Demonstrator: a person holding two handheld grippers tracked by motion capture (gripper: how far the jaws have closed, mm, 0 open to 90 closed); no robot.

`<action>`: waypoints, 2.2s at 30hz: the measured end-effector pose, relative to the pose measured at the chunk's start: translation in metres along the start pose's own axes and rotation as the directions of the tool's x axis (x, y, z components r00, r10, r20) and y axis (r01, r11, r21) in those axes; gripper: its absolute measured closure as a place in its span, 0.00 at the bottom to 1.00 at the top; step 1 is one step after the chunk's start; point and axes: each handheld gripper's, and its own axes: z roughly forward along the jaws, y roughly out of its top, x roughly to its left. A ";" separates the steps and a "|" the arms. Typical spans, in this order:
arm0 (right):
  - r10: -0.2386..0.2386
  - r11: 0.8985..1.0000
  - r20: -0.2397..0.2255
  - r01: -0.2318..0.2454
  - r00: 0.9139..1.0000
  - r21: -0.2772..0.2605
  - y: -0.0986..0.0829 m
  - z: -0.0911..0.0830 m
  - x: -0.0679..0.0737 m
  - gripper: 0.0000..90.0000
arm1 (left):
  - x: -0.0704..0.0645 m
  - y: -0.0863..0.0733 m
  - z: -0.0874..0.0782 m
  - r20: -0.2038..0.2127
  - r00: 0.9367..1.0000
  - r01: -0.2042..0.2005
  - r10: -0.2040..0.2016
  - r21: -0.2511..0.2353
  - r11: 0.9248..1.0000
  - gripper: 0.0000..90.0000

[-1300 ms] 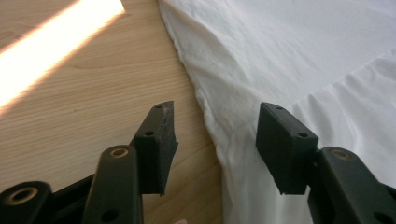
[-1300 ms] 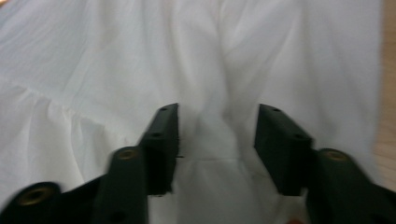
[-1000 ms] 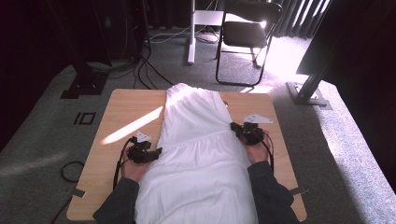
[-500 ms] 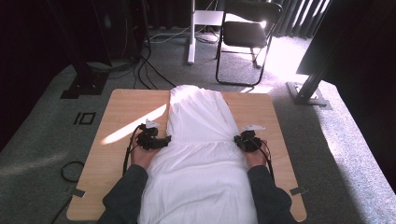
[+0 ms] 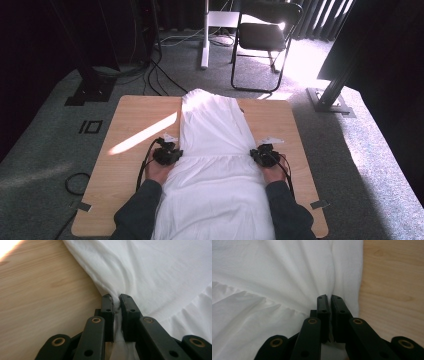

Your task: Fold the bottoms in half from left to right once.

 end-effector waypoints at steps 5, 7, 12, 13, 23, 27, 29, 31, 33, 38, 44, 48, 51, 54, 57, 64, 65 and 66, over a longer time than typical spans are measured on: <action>-0.033 0.999 -0.082 0.034 0.996 0.014 -0.028 -0.027 0.025 0.95 | -0.001 -0.041 -0.038 0.022 1.000 0.007 -0.007 -0.016 1.000 0.95; -0.058 0.998 -0.104 0.060 0.993 0.022 -0.039 -0.038 0.037 0.95 | -0.007 -0.056 -0.055 0.032 0.999 -0.007 0.007 -0.008 1.000 0.96; -0.120 0.993 -0.127 0.122 0.985 0.002 -0.060 -0.065 0.062 0.96 | -0.017 -0.076 -0.081 0.017 0.999 -0.045 0.045 -0.012 0.999 0.95; -0.112 0.994 -0.129 0.111 0.985 -0.013 -0.061 -0.069 0.063 0.96 | -0.016 -0.077 -0.082 0.025 0.999 -0.038 0.038 -0.016 0.999 0.93; -0.077 0.995 -0.208 0.063 0.975 -0.071 -0.026 -0.068 0.044 0.61 | 0.012 -0.052 -0.076 0.004 0.999 0.051 -0.051 -0.097 0.994 0.49; -0.042 0.999 -0.262 0.033 0.964 -0.038 0.005 -0.037 0.041 0.55 | 0.019 -0.039 -0.062 0.013 0.998 0.066 -0.065 -0.086 0.994 0.45; -0.023 1.000 -0.278 0.026 0.960 0.006 0.018 -0.017 0.042 0.51 | 0.019 -0.036 -0.053 0.010 0.998 0.067 -0.066 -0.063 0.996 0.45; -0.019 0.999 -0.289 0.030 0.957 0.032 0.026 0.000 0.045 0.47 | 0.018 -0.034 -0.047 0.012 0.998 0.062 -0.062 -0.049 0.997 0.44; -0.018 0.997 -0.301 0.041 0.953 0.072 0.031 0.013 0.049 0.49 | 0.016 -0.035 -0.043 0.012 0.998 0.057 -0.056 -0.050 0.997 0.44; -0.104 0.993 -0.251 0.116 0.962 0.031 0.035 0.003 0.059 0.98 | 0.011 -0.034 -0.044 0.015 0.999 0.032 -0.031 -0.056 0.998 0.41; -0.047 0.981 -0.076 0.031 0.996 -0.191 0.054 -0.055 0.034 0.98 | 0.007 -0.036 -0.042 0.026 1.000 0.017 -0.016 -0.039 0.999 0.39; -0.039 0.999 -0.031 0.038 0.999 -0.023 0.032 -0.023 0.020 0.98 | 0.005 -0.032 -0.042 0.008 1.000 0.000 0.001 -0.036 0.999 0.39; -0.008 1.000 -0.024 0.009 1.000 0.030 0.016 -0.003 0.015 0.98 | 0.010 -0.021 -0.047 -0.012 1.000 0.020 -0.020 -0.068 0.997 0.39; -0.018 0.998 -0.009 0.019 1.000 0.059 0.012 0.004 0.017 0.98 | 0.011 -0.004 -0.042 -0.002 1.000 0.030 -0.030 -0.081 0.996 0.39; -0.031 0.998 -0.002 0.031 1.000 0.060 0.011 0.006 0.018 0.98 | 0.006 0.013 -0.018 0.004 1.000 0.015 -0.015 -0.038 0.999 0.37; 0.006 0.999 -0.032 -0.005 0.999 0.046 0.009 0.006 0.014 0.98 | 0.004 0.022 0.028 0.009 1.000 0.030 -0.030 0.022 0.999 0.53; 0.006 0.999 -0.031 -0.005 0.999 0.043 0.008 0.006 0.014 0.98 | 0.003 0.021 0.027 0.001 1.000 0.012 -0.012 0.021 1.000 0.63; 0.004 0.999 -0.032 -0.003 0.999 0.039 0.008 0.006 0.014 0.98 | 0.003 0.021 0.026 -0.009 1.000 0.009 -0.008 0.031 0.999 0.77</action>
